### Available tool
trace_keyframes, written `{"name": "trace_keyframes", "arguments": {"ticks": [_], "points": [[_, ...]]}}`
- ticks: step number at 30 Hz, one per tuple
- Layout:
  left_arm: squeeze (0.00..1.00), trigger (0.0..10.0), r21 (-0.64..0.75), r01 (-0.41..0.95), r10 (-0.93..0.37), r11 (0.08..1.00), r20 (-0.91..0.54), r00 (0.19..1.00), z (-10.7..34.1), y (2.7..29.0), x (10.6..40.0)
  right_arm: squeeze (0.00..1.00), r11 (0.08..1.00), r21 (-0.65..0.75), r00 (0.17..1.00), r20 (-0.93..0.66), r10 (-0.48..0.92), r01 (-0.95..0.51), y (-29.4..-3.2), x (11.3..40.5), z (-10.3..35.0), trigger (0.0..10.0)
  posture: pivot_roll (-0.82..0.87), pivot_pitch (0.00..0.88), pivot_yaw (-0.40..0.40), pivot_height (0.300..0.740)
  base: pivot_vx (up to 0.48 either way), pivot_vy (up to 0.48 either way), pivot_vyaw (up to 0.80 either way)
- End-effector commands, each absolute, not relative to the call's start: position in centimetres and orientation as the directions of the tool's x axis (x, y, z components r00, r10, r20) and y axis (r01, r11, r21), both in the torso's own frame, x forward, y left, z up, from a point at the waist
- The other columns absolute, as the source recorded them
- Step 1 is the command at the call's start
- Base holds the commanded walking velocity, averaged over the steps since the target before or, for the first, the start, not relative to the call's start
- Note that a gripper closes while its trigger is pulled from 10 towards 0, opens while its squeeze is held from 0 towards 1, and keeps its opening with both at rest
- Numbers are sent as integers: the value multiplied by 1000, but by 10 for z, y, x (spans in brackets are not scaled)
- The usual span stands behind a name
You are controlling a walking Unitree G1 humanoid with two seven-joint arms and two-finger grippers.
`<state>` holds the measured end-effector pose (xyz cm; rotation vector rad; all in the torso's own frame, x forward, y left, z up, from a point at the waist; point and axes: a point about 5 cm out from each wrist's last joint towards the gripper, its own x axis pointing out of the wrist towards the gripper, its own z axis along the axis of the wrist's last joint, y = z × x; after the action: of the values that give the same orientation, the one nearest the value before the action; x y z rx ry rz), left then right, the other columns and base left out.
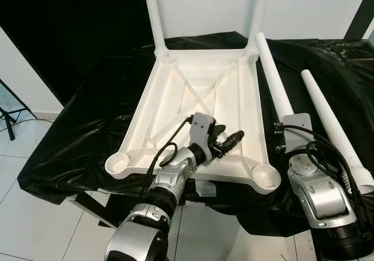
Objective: Building children table
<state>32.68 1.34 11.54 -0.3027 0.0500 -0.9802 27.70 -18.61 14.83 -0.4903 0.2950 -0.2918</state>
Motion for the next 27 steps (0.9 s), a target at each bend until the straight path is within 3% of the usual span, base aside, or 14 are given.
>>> {"name": "trace_keyframes", "arguments": {"ticks": [1,9,11,13,14,15,27], "points": [[0,10000,-308,816,-830,488,124,544,119,11,327,0,796,-526,927,-36,-373,300,-192,281,170,10000,-190,0,64,740,0,0,0],[0,10000,-378,786,-792,489,185,581,127,17,332,0,815,-498,946,36,-321,296,-183,287,170,10000,-177,0,60,740,0,0,0],[0,10000,-397,782,-785,481,202,586,129,19,333,0,858,-430,955,41,-293,282,-180,288,173,10000,-174,0,59,740,0,0,0],[0,10000,-421,776,-775,470,225,591,132,22,335,0,946,-238,975,29,-222,223,-174,289,179,10000,-171,0,62,740,0,0,0],[0,10000,-421,776,-775,470,225,591,132,22,335,0,946,-238,975,29,-222,223,-174,289,179,10000,-171,0,62,740,0,0,0],[0,10000,-430,773,-770,466,233,594,133,23,336,0,975,-142,985,22,-172,173,-171,290,180,10000,-171,0,62,740,0,0,0],[0,10000,-459,765,-762,452,246,599,136,23,337,0,987,97,990,72,120,-126,-153,283,189,10000,-179,0,69,740,0,0,0]]}}
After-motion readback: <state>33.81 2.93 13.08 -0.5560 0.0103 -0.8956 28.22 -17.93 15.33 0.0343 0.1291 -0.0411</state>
